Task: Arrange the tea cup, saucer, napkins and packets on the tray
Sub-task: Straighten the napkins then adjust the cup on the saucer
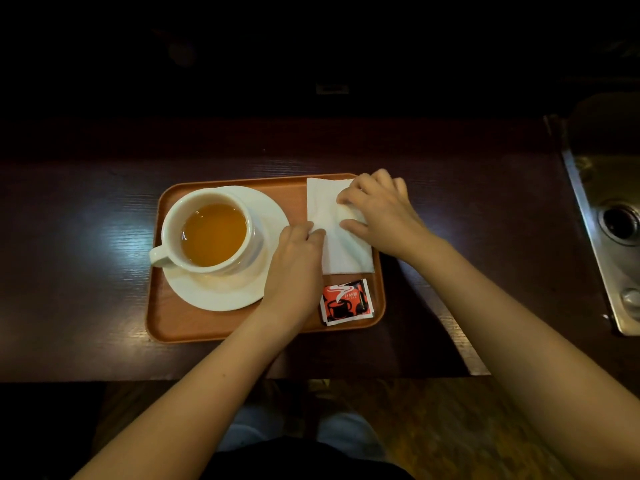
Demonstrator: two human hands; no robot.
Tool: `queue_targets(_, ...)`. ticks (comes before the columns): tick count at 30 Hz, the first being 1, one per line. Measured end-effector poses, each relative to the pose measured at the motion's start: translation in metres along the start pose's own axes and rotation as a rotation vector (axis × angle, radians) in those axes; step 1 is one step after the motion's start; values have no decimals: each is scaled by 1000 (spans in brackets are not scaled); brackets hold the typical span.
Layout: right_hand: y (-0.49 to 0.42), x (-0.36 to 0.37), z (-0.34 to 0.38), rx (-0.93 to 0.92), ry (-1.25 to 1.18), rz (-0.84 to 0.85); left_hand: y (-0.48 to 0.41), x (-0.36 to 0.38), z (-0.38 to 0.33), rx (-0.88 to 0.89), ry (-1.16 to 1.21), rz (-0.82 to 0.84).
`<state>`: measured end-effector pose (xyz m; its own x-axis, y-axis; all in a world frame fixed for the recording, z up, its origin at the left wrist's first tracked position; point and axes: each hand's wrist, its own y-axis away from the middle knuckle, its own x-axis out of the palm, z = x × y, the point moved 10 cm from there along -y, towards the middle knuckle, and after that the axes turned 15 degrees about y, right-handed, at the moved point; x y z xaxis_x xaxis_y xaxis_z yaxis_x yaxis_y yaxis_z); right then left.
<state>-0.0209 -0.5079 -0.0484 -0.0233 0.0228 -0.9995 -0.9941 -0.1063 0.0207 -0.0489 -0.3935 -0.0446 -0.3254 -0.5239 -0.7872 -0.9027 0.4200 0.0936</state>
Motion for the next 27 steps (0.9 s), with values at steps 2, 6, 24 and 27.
queue_targets(2,0,-2,1,20,-37,9,2,-5,-3,9,20,-11)
queue_targets(6,19,-24,3,39,-216,-66,27,-26,-8,63,188,-90)
queue_targets(24,102,9,36,-11,-210,109,62,9,18,-181,550,112)
queue_targets(27,106,11,37,5,-209,115,63,9,17,-164,540,101)
